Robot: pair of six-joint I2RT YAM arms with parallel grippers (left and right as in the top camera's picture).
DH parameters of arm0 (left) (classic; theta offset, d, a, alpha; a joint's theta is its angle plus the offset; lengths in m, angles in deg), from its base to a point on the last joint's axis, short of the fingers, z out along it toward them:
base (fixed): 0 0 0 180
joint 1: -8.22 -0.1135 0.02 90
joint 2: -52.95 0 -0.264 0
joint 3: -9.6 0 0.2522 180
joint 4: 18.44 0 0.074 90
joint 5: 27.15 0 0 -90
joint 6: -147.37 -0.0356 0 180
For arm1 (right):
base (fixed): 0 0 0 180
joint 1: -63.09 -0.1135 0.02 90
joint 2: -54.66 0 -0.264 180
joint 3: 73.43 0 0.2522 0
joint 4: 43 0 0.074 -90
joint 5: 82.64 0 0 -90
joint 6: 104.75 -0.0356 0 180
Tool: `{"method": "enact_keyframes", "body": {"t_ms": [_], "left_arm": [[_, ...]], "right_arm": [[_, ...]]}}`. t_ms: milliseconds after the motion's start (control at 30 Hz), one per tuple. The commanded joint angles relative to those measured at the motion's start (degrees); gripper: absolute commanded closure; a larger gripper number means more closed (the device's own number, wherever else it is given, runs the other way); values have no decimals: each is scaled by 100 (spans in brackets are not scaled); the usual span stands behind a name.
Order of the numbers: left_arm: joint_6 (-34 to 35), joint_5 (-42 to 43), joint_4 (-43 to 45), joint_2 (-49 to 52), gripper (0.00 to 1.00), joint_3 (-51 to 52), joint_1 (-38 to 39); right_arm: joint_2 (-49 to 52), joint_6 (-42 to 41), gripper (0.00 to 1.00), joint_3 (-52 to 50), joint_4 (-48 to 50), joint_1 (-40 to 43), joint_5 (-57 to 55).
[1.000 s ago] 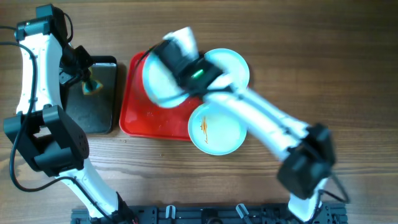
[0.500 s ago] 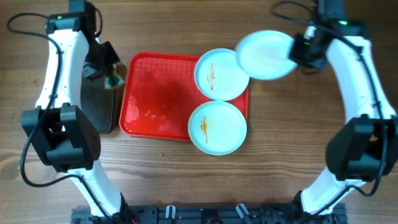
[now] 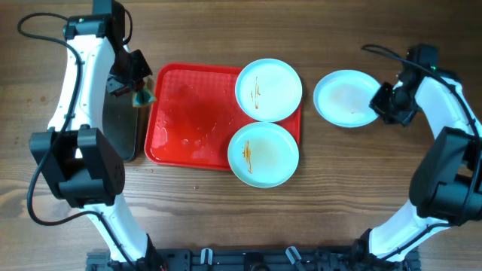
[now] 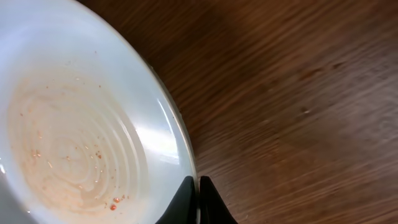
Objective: Clean dirty plates on tray and stack at the side
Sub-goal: 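Lift the cleaned plate with the right gripper and carry it right, then set the plate down right of the red tray and release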
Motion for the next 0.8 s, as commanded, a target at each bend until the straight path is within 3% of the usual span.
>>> {"method": "enact_keyframes", "body": {"t_ms": [0, 67, 200, 333, 467, 767], "left_arm": [[-72, 50, 39, -197, 96, -90, 7], [-72, 52, 39, -197, 96, -90, 7], [-72, 52, 37, -197, 96, -90, 7], [-72, 50, 46, -197, 96, -90, 7], [-70, 52, 144, -197, 96, -90, 7], [-70, 52, 164, -197, 96, -90, 7]], "right_arm": [[-98, -149, 85, -31, 142, 190, -13], [-98, -61, 62, -28, 164, 192, 96], [-107, 699, 51, 136, 153, 166, 1255], [-247, 1281, 51, 365, 48, -129, 2522], [-376, 1274, 56, 369, 162, -804, 3008], [-275, 557, 60, 42, 326, -2260, 1600]]}}
